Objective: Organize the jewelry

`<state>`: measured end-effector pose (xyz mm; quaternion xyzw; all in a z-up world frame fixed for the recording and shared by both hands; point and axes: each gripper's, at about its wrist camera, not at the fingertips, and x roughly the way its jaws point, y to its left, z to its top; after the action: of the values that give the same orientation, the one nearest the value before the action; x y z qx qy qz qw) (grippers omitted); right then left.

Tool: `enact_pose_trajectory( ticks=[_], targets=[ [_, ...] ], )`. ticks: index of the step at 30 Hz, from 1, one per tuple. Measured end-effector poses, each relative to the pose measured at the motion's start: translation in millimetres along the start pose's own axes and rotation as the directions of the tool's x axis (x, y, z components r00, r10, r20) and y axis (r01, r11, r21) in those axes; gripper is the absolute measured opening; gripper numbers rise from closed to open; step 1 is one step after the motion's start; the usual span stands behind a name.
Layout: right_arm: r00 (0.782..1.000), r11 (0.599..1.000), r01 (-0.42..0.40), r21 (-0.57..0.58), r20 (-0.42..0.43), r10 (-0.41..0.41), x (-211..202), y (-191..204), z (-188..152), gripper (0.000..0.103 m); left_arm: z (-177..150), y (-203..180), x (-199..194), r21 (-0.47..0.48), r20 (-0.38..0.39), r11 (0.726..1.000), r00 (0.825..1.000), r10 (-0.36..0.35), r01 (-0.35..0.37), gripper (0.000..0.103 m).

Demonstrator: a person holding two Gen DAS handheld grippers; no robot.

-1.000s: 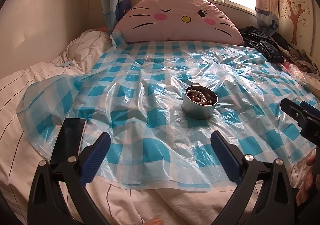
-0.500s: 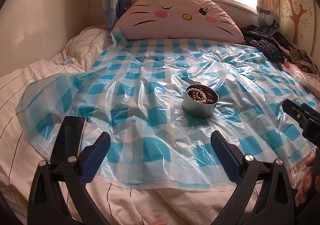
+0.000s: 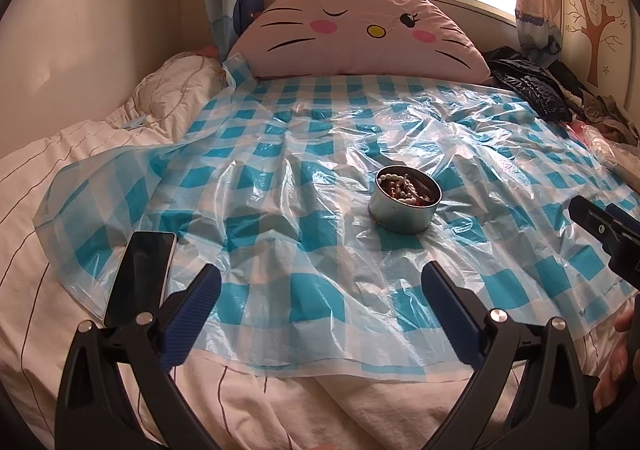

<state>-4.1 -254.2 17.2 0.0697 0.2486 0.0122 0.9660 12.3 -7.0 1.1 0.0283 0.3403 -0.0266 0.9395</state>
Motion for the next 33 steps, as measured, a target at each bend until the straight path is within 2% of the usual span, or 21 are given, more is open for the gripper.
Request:
enact_pose_trajectory(
  ticks=[24,27,29,33],
  targets=[
    [1.0,1.0,0.0,0.002,-0.002,0.0,0.6,-0.3,0.0,0.096,-0.9,-1.8,3.0,0.008,-0.023,1.0,1.0,-0.014,0.014,0.096],
    [1.0,1.0,0.0,0.002,-0.002,0.0,0.6,0.1,-0.2,0.096,-2.6,-6.1,4.7,0.033,-0.036,0.999,0.999,0.02,-0.019,0.096],
    [1.0,1.0,0.001,0.001,-0.003,-0.001,0.4,-0.6,-0.2,0.096,-4.9,-5.8,-2.8,0.028,0.011,0.998,0.999,0.048,-0.049,0.096],
    [1.0,1.0,0.0,0.003,-0.001,0.0,0.5,0.1,-0.2,0.096,-8.1,-15.5,-11.1,0.079,0.056,0.996,0.998,0.025,-0.029,0.096]
  ],
)
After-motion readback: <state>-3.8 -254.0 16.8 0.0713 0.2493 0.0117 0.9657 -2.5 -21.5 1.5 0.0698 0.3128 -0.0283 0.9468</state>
